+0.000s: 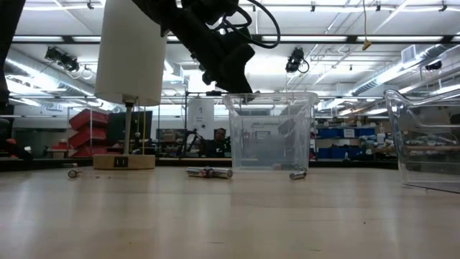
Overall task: Sort batteries
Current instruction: Put the brown battery into the top transparent bin
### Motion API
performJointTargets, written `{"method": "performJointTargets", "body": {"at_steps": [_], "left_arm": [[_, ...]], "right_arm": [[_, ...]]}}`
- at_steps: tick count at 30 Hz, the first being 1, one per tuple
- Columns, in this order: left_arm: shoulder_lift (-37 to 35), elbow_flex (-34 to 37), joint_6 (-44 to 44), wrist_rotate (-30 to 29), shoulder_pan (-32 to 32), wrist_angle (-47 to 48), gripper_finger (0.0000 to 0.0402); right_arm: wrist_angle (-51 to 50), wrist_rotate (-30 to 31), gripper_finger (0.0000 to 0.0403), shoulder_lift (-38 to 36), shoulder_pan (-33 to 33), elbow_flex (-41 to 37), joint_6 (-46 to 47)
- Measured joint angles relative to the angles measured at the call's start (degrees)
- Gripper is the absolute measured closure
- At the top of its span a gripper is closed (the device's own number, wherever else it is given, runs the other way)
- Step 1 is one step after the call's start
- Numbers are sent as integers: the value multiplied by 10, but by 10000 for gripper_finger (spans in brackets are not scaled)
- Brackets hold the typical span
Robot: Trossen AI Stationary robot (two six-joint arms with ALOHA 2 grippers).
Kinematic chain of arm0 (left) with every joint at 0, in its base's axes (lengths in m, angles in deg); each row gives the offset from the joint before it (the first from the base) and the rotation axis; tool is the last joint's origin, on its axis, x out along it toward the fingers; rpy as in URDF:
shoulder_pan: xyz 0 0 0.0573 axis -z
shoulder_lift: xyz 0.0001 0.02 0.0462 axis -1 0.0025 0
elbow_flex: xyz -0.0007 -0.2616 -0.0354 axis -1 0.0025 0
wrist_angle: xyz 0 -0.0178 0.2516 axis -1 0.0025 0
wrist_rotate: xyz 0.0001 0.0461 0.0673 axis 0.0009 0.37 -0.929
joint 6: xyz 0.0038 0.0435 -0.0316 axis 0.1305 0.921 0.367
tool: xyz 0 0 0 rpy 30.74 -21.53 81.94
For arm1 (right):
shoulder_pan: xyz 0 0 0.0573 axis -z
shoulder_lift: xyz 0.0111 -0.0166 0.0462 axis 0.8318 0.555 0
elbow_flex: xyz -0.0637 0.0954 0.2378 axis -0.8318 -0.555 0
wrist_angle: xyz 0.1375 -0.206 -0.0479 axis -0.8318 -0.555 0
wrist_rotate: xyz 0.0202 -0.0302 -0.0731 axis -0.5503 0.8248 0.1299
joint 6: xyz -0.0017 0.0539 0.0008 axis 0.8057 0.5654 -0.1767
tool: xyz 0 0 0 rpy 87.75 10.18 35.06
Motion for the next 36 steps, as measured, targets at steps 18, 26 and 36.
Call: {"method": "performJointTargets", "body": {"at_steps": [18, 26, 36], "left_arm": [[0, 0, 0, 0, 0, 2, 339], [0, 0, 0, 0, 0, 1, 313], [-3, -23, 3, 0, 8, -17, 298]], "right_arm": [[0, 0, 288, 0, 0, 0, 0], [0, 0, 288, 0, 0, 0, 0], [0, 0, 288, 0, 0, 0, 0]]}}
